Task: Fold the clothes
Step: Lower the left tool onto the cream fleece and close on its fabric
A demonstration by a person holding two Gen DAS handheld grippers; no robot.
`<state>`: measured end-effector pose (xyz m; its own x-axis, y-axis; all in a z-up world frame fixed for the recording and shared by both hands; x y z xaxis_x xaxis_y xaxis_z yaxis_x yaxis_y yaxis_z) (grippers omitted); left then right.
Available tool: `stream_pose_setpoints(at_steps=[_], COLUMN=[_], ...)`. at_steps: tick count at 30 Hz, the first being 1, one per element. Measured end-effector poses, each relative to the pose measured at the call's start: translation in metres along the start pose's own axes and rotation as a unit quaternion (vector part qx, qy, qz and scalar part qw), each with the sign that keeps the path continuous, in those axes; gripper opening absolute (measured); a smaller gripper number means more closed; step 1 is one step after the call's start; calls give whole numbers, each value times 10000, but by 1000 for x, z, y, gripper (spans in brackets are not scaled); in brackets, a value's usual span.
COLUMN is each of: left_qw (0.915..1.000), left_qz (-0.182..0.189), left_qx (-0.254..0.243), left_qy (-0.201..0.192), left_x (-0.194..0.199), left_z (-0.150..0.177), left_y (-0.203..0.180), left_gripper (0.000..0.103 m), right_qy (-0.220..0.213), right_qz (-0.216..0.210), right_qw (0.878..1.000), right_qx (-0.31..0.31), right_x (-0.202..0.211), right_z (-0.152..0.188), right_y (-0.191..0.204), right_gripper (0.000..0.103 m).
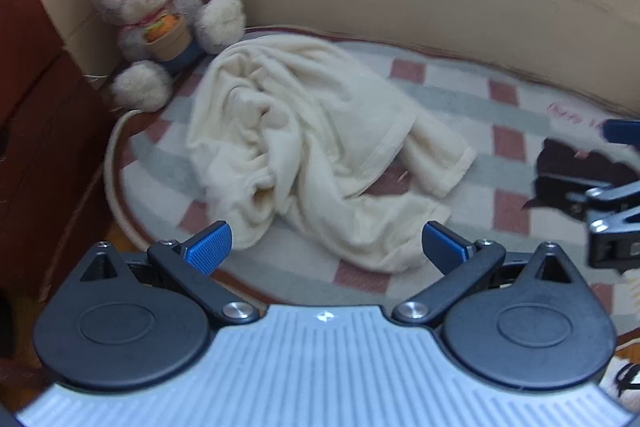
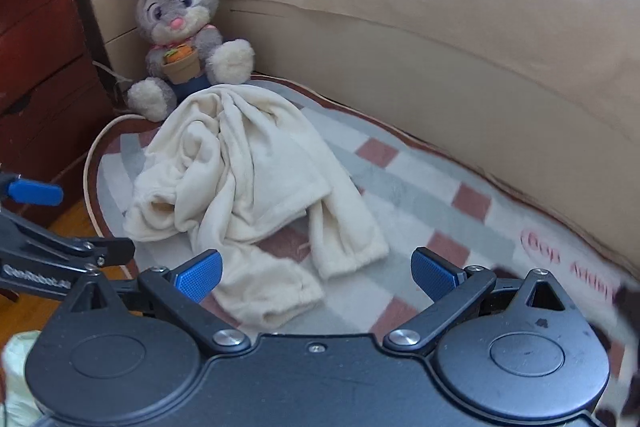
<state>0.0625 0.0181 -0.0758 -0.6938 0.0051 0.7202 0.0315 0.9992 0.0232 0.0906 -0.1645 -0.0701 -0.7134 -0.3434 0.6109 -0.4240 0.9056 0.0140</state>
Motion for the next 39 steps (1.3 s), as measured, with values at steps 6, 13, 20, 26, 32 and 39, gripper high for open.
stream_pose_setpoints(at_steps=[6, 13, 20, 26, 32, 39], left_qw=[9998, 9977, 9932, 9992, 9947, 9910], left_qz=[-41, -452, 66, -67, -764, 356], left_qx=[188, 84, 1070, 10, 406, 1273], left_qy=[57, -507, -454, -401, -560, -229], left_x=[-47, -126, -180, -205, -208, -248], left_z=[2, 7, 1, -8, -17, 3], left_y=[32, 73, 98, 70, 84, 90], left_gripper=[103, 100, 92, 59, 62, 103], right_qy=[-212, 257, 381, 267, 292, 533], right_qz=[-461, -766, -686, -861, -945, -836], right_qw=[9983, 9959, 9955, 9899, 9853, 9746], right_qx=[297, -418, -532, -1098, -1396, -2008], right_x=[-37, -104, -149, -152, -152, -161], right_z=[-19, -13, -2, 6, 20, 48], right_y=[3, -10, -19, -32, -40, -54], right_gripper=[102, 101, 99, 99, 99, 99])
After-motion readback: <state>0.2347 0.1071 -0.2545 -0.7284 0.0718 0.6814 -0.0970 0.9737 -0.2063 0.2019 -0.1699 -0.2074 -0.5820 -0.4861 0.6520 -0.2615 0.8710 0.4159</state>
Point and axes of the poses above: each gripper's, at about its wrist camera, not at the fingertips, and x roughly against the way its jaws point, y to its left, z to its underside, the point moved 7 cm from there along -x, roughly the way its jaws point, and after that the axes turned 10 degrees about -y, right-handed, at the moved point
